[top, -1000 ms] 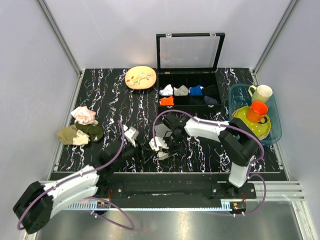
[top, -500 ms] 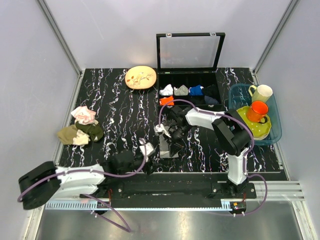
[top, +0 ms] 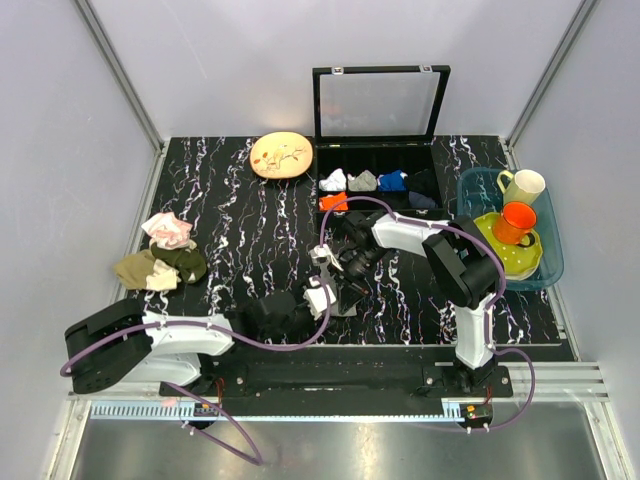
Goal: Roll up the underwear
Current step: Roll the underwear to the center of the board.
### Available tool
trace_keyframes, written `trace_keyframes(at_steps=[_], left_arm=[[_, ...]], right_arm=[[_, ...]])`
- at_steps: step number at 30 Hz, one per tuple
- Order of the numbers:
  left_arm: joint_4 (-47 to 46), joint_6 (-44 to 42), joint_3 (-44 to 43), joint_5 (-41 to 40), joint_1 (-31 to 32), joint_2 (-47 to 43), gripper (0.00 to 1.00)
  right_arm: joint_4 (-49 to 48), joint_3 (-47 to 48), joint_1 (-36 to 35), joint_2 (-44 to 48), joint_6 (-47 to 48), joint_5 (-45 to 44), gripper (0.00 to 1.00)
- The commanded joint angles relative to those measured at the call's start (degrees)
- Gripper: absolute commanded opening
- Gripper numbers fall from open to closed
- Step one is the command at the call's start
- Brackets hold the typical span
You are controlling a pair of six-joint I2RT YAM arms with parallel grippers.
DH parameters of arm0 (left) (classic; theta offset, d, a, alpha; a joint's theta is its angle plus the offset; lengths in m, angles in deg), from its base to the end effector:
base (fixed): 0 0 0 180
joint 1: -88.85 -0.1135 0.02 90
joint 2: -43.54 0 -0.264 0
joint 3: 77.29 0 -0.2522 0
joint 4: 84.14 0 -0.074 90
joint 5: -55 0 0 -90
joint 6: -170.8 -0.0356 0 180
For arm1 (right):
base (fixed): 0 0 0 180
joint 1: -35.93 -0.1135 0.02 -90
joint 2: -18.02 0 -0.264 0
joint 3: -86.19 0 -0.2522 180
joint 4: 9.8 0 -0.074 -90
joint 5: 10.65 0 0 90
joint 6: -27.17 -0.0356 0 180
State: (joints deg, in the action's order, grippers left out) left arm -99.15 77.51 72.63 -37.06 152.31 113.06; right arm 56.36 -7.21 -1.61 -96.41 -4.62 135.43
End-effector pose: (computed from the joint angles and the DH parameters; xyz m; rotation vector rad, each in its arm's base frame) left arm 0.1004 -0.1982 0.1553 1.1103 1.7286 -0.6313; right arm 0.2561 0.2341 0.1425 -1.9541 1.8343 1.4208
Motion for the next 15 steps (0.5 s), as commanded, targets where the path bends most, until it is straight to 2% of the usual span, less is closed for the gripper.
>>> trace_keyframes(at_steps=[1, 3, 6, 7, 9, 11, 15], left_arm=[[-0.59, -2.95, -2.40, -0.05, 0.52, 1.48, 0.66], [0.47, -3.65, -4.24, 0.83, 0.70, 3.25, 0.64], [4.42, -4.27, -7.75, 1.54, 0.70, 7.38, 0.48], [6.87, -4.27, -8.72, 1.80, 0.70, 8.26, 0.40], [8.99, -3.48, -10.74, 1.80, 0.61, 10.81, 0.17], [10.31, -2.34, -11.10, 3.72, 0.70, 11.95, 0.00], [11.46, 1.35, -10.93, 6.63, -1.05, 12.49, 0.00]], right_arm=[[0.77, 2.13, -0.08, -0.71, -0.82, 2.20, 0.19], [0.68, 2.04, -0.08, -0.79, -0.82, 2.29, 0.19], [0.77, 2.05, -0.17, -0.71, -0.82, 2.29, 0.23], [1.03, 2.13, -0.17, -0.79, -0.65, 2.46, 0.28], [1.21, 1.78, -0.08, -0.53, -0.21, 2.90, 0.32], [1.30, 1.87, 0.10, 0.34, -0.30, 3.43, 0.37], [1.48, 4.15, 2.46, 3.42, -5.19, 2.73, 0.43]])
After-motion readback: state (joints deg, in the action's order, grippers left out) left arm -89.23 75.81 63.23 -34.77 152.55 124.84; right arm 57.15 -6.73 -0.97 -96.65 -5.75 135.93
